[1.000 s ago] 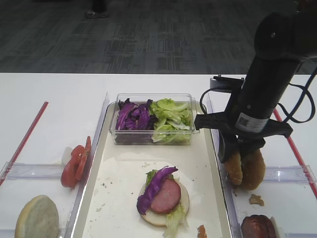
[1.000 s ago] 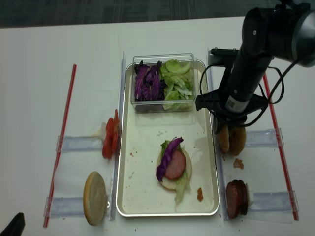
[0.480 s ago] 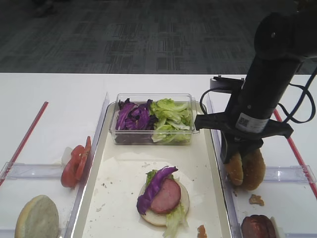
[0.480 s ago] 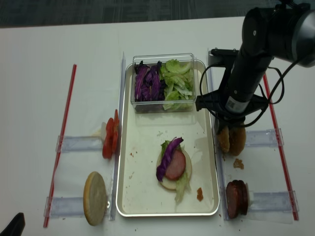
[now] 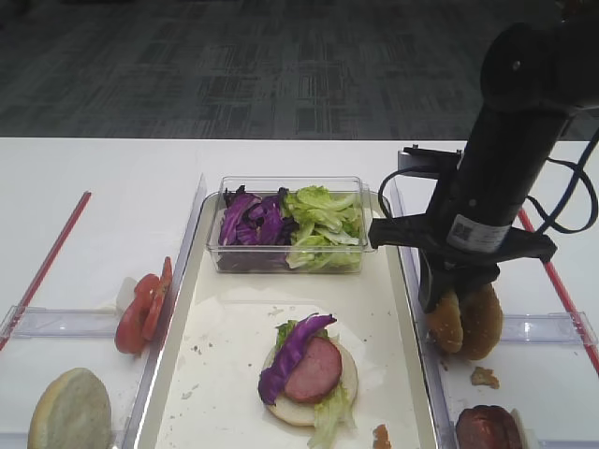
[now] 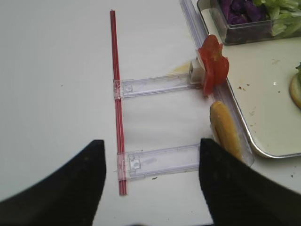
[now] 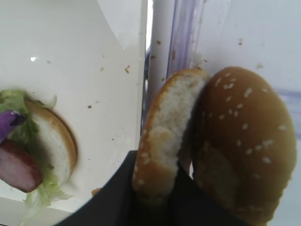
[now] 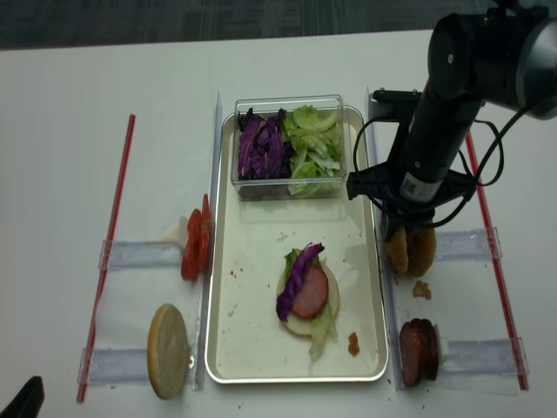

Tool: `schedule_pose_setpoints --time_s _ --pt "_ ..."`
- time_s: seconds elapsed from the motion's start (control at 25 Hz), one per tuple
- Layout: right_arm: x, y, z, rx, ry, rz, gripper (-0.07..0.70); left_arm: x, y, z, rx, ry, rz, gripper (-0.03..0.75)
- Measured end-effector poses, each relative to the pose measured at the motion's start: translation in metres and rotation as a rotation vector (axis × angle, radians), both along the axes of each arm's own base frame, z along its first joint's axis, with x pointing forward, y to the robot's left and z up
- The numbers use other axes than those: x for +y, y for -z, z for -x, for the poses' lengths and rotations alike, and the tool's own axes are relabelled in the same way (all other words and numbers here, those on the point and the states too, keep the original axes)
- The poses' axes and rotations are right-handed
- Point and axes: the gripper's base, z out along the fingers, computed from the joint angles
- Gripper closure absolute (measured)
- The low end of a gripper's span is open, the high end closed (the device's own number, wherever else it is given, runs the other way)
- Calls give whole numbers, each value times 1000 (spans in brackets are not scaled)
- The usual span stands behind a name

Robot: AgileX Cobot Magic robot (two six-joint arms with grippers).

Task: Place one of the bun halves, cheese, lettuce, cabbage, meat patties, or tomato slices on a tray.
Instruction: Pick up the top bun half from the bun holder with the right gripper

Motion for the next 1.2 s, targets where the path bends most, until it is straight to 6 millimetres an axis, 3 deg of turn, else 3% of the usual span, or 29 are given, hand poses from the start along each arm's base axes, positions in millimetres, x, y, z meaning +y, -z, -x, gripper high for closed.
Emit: schedule_pose_setpoints --time_s 0.52,1.2 --pt "1 -17 5 -28 13 -39 503 0 0 0 0 0 0 304" --pt "12 -23 2 -72 13 -175 505 0 0 0 0 0 0 304"
